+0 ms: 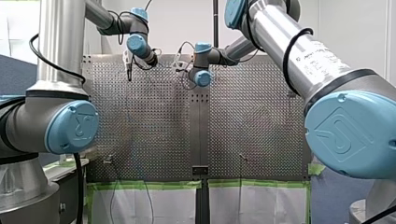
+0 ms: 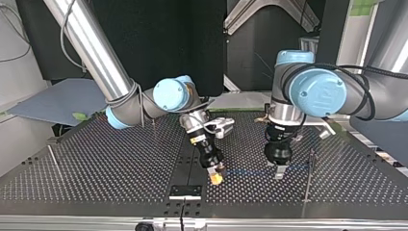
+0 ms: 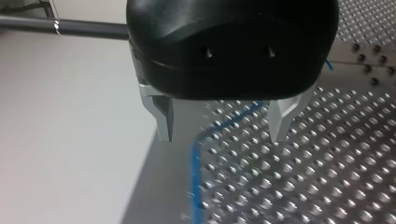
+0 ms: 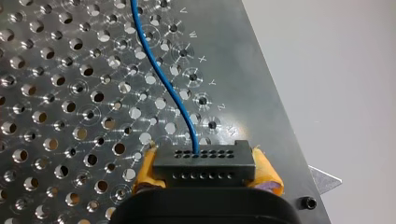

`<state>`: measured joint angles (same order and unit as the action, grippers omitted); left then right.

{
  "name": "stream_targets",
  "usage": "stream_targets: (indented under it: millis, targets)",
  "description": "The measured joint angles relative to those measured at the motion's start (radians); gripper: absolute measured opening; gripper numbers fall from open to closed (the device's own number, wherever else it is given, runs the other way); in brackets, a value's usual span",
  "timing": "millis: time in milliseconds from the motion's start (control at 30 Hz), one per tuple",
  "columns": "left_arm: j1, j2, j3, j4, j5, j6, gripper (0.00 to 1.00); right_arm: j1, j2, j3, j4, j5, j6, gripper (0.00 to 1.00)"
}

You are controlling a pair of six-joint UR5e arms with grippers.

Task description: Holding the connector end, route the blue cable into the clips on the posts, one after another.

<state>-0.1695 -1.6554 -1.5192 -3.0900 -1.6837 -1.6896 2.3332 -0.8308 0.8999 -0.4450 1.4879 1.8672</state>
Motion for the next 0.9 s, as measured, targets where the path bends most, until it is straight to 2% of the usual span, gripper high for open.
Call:
stream_targets:
  millis: [567, 900]
  targets:
    - [0.036, -0.046, 0.0, 0.068, 0.012, -0.022, 0.99, 0.002, -0.002, 0.0, 0.001, -0.001, 0.0, 0.0]
    - [0.053, -0.048, 0.025, 0.071, 0.026, -0.034, 0.99, 0.005, -0.002, 0.0, 0.001, -0.001, 0.0, 0.0]
